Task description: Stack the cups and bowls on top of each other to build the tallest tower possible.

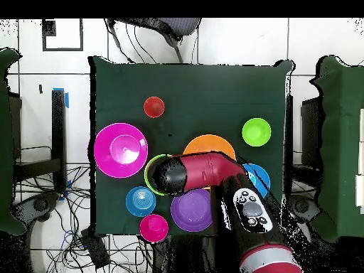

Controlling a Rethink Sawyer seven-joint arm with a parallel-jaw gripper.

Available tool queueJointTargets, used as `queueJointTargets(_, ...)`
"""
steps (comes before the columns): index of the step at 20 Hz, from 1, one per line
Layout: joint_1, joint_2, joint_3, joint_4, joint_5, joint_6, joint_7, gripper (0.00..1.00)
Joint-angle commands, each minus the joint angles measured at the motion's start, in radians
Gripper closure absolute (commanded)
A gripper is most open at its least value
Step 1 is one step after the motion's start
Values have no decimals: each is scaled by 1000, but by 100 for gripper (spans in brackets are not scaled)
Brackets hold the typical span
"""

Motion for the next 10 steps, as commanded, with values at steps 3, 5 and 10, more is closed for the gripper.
queueJointTargets(3,28,175,-49,75,-135,-290,120,0)
queueJointTargets(5,40,215,-59,76,-139,-344,134,0)
queueJointTargets(10,61,273,-59,95,-137,-434,142,0)
